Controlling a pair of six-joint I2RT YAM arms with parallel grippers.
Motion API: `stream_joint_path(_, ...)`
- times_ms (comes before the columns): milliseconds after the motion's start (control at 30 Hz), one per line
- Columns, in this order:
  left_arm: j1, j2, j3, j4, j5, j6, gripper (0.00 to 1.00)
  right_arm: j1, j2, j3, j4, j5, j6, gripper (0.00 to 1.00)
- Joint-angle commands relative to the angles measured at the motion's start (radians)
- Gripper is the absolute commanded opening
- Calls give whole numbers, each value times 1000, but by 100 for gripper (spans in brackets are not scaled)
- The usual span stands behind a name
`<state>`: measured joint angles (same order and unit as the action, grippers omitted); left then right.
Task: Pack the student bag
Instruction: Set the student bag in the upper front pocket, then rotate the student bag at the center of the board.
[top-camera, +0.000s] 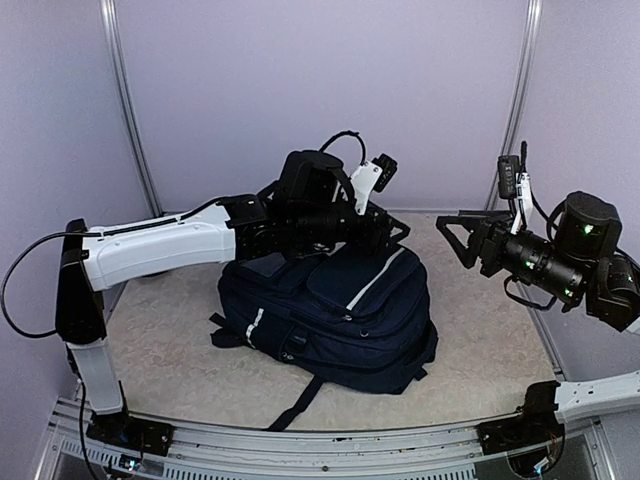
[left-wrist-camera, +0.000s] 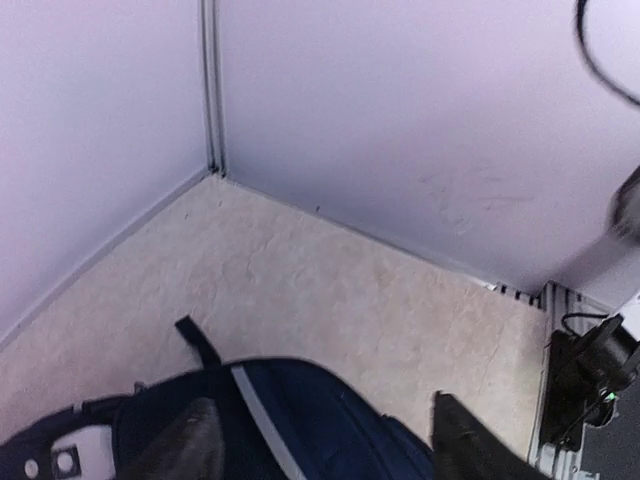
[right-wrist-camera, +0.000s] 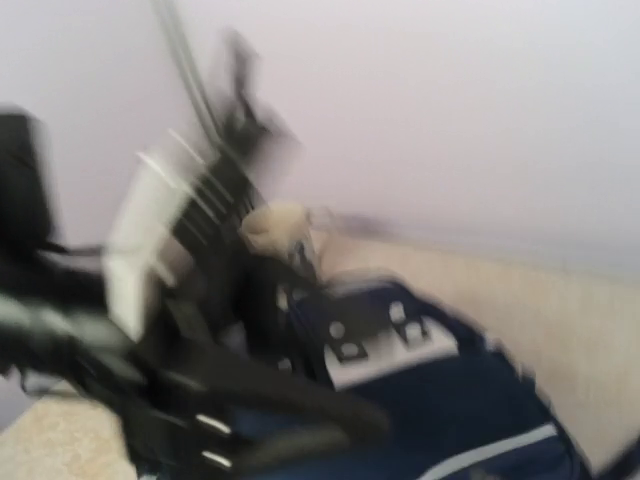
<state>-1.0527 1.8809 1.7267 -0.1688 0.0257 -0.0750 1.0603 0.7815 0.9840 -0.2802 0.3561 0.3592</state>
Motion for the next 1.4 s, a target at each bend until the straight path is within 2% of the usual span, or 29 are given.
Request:
stream_joint_path(0, -9, -68, 59, 129, 184, 114, 99, 8, 17, -48, -204, 51, 232, 66)
stream_joint_path(133, 31, -288, -211, 89, 259, 302, 99, 7, 63, -73, -229, -92, 282, 69)
stream_joint_path(233, 111, -458, -420, 33, 448, 471, 99, 6, 73, -103, -190, -167, 332, 68)
stream_joint_path(333, 111, -570, -616, 45, 347, 657, 99, 7, 79, -144, -80, -244, 359, 64)
stream_joint_path(433, 149, -600, -745, 142, 288, 749, 99, 7, 100, -182, -1, -282, 375, 62)
stream_joint_path(500, 177, -561, -747, 117, 276, 792, 98, 7, 129, -191, -4, -282, 394, 62)
stream_joint_path(600, 187, -468, -647, -34, 287, 843, 89, 7, 162, -203, -12, -282, 435, 62)
stream_joint_path(667, 188, -425, -615, -93, 287, 859, 88, 6, 159, -225, -16, -271, 462, 66)
stream_joint_path(833, 187, -385, -628, -67, 325, 875, 91, -42, 122, -310, 18, -248, 503, 70)
stream_joint_path(967, 163, -332, -622, -65, 273, 873, 86, -172, 122, -383, 132, -387, 471, 71)
stream_joint_path(1033, 147, -308, -617, -53, 237, 868, 77, -240, 144, -393, 185, -463, 445, 70)
stream_joint_path(1167, 109, -291, -612, -3, 206, 838, 12, -329, 202, -340, 156, -519, 359, 70)
stream_joint_path(1200, 96, -289, -614, 11, 196, 833, 1, -345, 212, -316, 128, -519, 334, 70)
stream_joint_path(1300, 57, -277, -606, 68, 175, 775, 0, -364, 228, -210, -2, -461, 263, 68)
stream_joint_path(1367, 36, -258, -575, 109, 176, 695, 0, -362, 221, -121, -113, -397, 239, 62)
